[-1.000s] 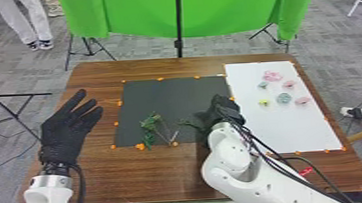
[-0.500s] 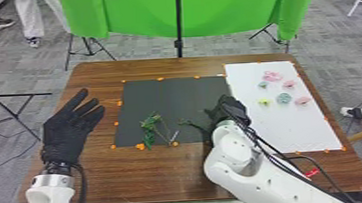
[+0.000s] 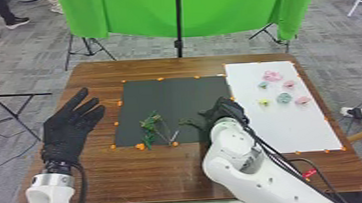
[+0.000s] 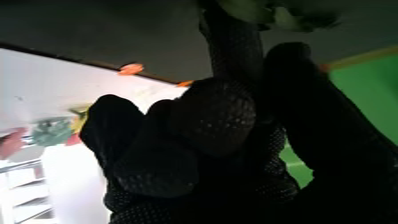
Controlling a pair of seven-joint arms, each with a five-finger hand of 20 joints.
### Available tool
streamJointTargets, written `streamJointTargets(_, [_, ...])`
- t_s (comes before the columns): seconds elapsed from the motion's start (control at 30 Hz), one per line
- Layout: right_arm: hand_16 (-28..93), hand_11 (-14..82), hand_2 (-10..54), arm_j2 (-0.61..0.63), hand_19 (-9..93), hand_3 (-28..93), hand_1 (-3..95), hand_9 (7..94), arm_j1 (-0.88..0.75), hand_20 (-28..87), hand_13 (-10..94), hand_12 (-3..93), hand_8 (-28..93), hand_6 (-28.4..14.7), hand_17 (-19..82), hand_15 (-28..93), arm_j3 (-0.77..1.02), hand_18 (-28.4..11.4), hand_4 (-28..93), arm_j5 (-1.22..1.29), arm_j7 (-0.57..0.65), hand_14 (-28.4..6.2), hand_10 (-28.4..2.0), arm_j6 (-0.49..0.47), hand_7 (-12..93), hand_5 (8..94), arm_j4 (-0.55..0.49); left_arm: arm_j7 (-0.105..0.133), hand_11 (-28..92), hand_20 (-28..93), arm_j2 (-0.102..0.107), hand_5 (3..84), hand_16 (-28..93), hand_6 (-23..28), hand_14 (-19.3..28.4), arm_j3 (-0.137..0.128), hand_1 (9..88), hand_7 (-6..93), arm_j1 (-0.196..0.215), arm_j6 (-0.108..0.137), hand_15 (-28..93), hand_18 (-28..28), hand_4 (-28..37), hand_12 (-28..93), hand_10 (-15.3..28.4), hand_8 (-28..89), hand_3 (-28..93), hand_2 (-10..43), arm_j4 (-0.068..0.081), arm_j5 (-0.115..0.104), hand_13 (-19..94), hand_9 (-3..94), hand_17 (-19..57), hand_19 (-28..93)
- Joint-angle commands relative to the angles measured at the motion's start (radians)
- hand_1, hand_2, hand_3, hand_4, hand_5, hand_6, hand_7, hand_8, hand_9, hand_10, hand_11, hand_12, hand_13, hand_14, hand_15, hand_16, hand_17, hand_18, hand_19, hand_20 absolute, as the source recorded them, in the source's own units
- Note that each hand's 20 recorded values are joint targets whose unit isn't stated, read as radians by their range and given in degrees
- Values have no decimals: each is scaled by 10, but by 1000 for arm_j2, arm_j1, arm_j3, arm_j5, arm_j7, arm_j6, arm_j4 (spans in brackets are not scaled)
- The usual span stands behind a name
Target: Arrange flowers
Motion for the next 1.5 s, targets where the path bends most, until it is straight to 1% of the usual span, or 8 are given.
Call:
streamJointTargets(0.03, [208,554,19,40,932,755,363,937,-14,753,827,221,-140,-18,480,828,-22,-284,-247,-34,-16,-140,-121,56,260,937,-39,0,256,39,0,401,-84,99,275,-6,262,132,11,-6,537,280,-198,113,207,-97,800,77,5,3,272,374,-85,579])
streamJointTargets(0.3, [207,525,40,155,932,737,335,935,-32,751,815,235,-124,-24,472,829,12,-284,-240,-39,-19,-141,-125,160,173,931,-112,17,257,39,4,401,-84,99,275,-6,261,133,26,-2,538,281,-197,112,207,-97,801,77,2,-1,272,374,-85,579])
streamJointTargets(0.5, [189,589,71,248,931,763,277,789,-127,660,673,237,-110,-41,289,872,97,-275,-228,32,-313,-178,-167,238,156,820,-180,10,258,40,1,401,-84,100,275,-6,262,132,20,-5,538,281,-199,112,208,-97,801,77,4,0,272,375,-85,580])
streamJointTargets(0.63, [169,598,87,245,864,811,245,681,-242,619,556,226,-117,-32,174,889,242,-251,-228,119,-636,-194,-193,133,164,752,-202,9,257,40,-1,401,-84,100,274,-8,262,132,22,-3,538,280,-200,112,207,-97,800,79,3,0,273,374,-85,580])
streamJointTargets(0.83, [147,629,100,198,779,853,220,578,-306,596,464,223,-127,-6,90,912,326,-241,-236,33,-905,-196,-202,-51,174,709,-190,14,256,39,2,401,-84,101,275,-8,262,132,23,0,538,281,-200,112,207,-97,800,78,2,-2,272,374,-85,580])
streamJointTargets(1.0, [137,652,114,156,765,876,207,530,-302,607,407,213,-138,10,54,924,324,-234,-246,-56,-997,-196,-205,-150,183,690,-177,11,257,39,4,401,-84,101,275,-7,261,131,26,3,538,280,-200,112,207,-96,802,78,0,-3,273,374,-85,580])
streamJointTargets(1.17, [128,667,126,145,763,876,188,500,-272,616,387,205,-142,20,46,931,269,-235,-249,-89,-1002,-200,-209,-109,183,667,-169,5,257,39,3,401,-85,100,276,-5,261,134,23,1,539,280,-200,112,207,-97,802,78,0,-2,273,374,-85,580])
streamJointTargets(1.5, [133,678,132,131,759,877,176,467,-243,631,366,203,-148,35,31,932,220,-236,-248,-226,-1034,-205,-215,-206,186,666,-133,9,257,39,8,402,-85,101,276,-3,262,132,27,6,540,280,-201,112,208,-97,802,79,-3,-6,273,375,-86,581])
